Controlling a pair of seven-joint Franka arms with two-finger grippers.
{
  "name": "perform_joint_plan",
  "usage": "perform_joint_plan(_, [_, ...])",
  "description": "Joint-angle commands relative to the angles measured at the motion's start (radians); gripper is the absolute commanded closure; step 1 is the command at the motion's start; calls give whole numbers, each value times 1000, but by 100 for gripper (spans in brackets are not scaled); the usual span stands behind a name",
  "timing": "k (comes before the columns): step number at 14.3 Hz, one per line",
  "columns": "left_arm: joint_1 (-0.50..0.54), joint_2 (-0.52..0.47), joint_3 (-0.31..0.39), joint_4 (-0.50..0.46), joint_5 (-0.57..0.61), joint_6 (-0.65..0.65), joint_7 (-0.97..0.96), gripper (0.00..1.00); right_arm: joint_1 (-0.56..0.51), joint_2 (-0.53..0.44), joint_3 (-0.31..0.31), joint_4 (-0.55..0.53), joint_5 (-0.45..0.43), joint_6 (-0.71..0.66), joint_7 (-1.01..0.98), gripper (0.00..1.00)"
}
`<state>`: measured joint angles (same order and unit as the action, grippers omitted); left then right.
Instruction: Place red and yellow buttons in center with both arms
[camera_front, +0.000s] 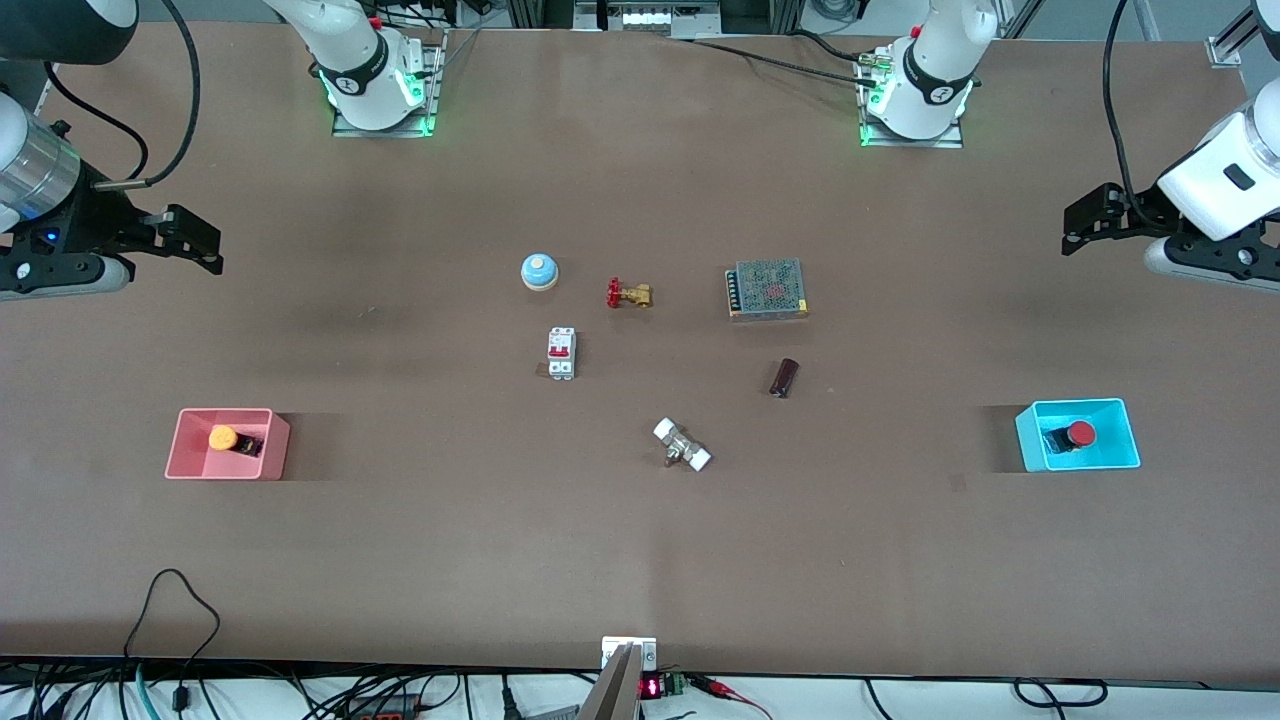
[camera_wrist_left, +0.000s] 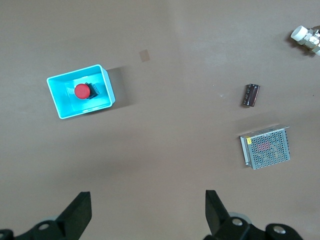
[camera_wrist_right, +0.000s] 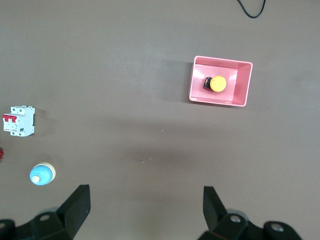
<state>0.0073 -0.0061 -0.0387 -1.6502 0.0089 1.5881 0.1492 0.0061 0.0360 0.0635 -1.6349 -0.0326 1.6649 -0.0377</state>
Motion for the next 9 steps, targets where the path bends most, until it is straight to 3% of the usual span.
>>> perform_joint_plan(1, [11, -18, -6, -6, -10, -16, 9, 0, 9, 9, -7, 17, -7, -11, 24, 0])
perform_joint_plan(9, [14, -14, -3, -6, -10, -22, 9, 0, 3, 19, -8, 20, -6, -10, 19, 0])
